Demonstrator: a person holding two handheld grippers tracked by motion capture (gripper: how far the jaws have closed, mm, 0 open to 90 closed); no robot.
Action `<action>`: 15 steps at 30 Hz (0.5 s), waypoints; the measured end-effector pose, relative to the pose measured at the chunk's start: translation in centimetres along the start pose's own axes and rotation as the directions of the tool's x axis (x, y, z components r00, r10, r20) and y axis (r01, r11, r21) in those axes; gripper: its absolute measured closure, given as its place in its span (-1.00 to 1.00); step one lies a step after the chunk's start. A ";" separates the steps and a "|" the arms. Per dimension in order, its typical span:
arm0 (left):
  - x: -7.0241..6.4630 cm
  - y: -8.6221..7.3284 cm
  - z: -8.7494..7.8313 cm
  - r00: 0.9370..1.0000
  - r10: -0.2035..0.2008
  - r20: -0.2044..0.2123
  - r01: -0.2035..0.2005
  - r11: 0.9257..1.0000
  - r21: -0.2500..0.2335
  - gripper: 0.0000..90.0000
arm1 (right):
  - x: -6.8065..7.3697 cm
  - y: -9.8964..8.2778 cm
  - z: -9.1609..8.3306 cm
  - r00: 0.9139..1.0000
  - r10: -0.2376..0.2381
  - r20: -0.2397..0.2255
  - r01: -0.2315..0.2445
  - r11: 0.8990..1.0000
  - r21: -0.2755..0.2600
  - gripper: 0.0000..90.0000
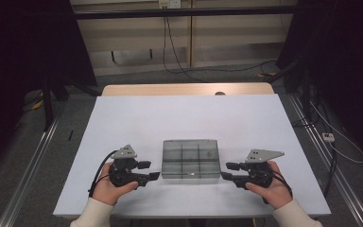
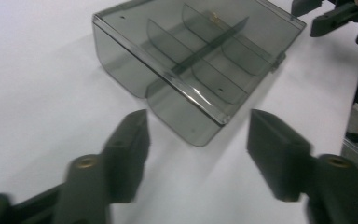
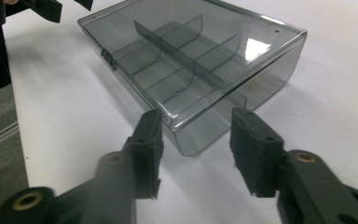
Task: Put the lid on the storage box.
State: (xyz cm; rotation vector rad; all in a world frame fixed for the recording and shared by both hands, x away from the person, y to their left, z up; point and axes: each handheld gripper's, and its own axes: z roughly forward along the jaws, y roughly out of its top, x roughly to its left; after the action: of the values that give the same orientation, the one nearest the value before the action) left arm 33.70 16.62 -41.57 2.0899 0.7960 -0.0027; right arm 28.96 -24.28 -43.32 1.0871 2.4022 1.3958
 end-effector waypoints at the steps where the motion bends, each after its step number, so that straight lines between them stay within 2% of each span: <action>1: 0.0 0.0 0.0 1.000 0.002 -0.004 -0.002 1.000 -0.003 -0.22 | 0.0 0.0 -0.1 1.000 0.000 0.007 0.000 1.000 -0.006 0.13; 6: 0.4 0.0 -0.1 1.000 0.006 -0.018 -0.006 1.000 -0.014 -0.41 | -0.4 0.0 -0.2 0.999 0.001 0.038 0.001 0.999 -0.043 -0.14; 10: 0.9 -0.2 -0.4 0.999 -0.001 -0.036 0.000 1.000 -0.030 -0.54 | -0.7 -0.1 -0.2 0.998 0.011 0.061 -0.009 0.999 -0.035 -0.25; 15: 1.4 -0.4 -0.8 0.998 -0.010 -0.054 0.007 0.999 -0.047 -0.61 | -0.7 -0.2 -0.2 0.997 0.001 0.078 0.002 0.999 -0.032 -0.40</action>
State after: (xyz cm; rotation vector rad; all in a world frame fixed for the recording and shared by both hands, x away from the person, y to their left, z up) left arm 34.41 18.10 -41.74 2.0501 0.8299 0.0681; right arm 29.32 -24.94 -43.50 1.1118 2.3182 1.3608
